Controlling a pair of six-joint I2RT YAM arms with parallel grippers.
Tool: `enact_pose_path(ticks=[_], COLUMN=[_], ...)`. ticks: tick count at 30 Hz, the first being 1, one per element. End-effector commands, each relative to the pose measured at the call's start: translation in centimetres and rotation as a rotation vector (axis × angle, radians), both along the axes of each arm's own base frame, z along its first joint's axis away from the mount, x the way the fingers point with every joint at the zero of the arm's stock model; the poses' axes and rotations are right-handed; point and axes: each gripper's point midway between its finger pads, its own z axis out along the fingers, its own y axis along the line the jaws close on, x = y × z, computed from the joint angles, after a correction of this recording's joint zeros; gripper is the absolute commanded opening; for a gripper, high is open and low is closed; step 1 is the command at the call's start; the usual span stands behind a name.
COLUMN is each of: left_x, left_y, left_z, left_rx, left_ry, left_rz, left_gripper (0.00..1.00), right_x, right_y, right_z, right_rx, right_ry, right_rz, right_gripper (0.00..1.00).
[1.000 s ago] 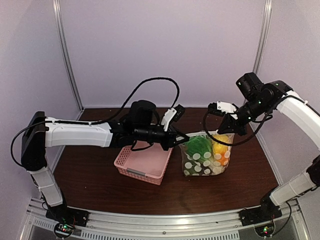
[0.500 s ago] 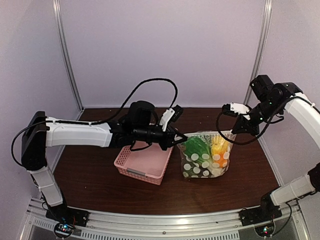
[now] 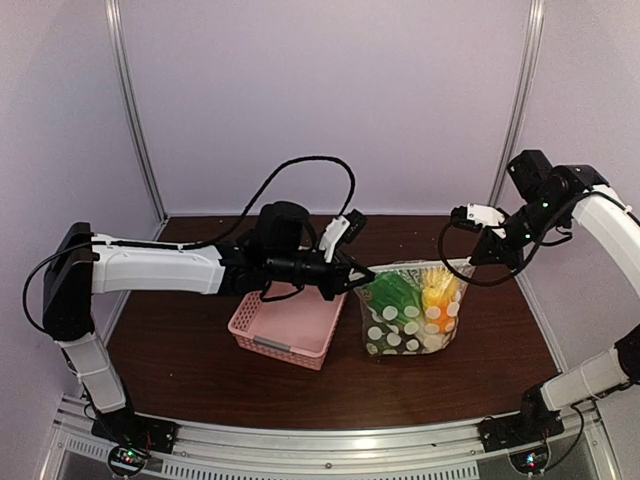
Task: Place the food in the zip-top bag and seal the zipper
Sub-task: Zip the zipper on the zipper food storage bag, then place the zipper food storage bag at the center of the board.
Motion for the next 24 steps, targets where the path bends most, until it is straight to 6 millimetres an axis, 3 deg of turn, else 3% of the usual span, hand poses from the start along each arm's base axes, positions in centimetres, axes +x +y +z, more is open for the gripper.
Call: enact_pose_path(ticks=[1,7,14,20,24], left_x=[2.2,2.6,7.4,12.9,13.1], left_y=[1.3,0.9,-2.5,-5.0,-6.4], left_z=[-1.0,-1.0,0.6,4.2,5.2], left_rx=[0.025,0.014,-0.074,-0.186,-0.218], left_ry=[-0.008,-0.010,-0.048,-0.140,-0.147], left_rz=[0.062,0.069,0.113,0.172,0.109], left_gripper=[0.00,0.00,0.00,0.00,0.01], right_x=[0.3,0.6,3.5,8.8,8.0], right_y=[-3.6,-4.2,-4.9,-6.8,-6.6], right_z=[-1.2,-1.4,-0.9,2.5,2.3], right_rx=[-0.120,-0.123,-0.116,-0.075,-0.059], right_ry=[0.022,0.024,-0.012,-0.152,-0.153], right_rz=[-0.087,-0.099,-0.127,-0.248,-0.227], right_gripper=[0.00,0.00,0.00,0.00,0.00])
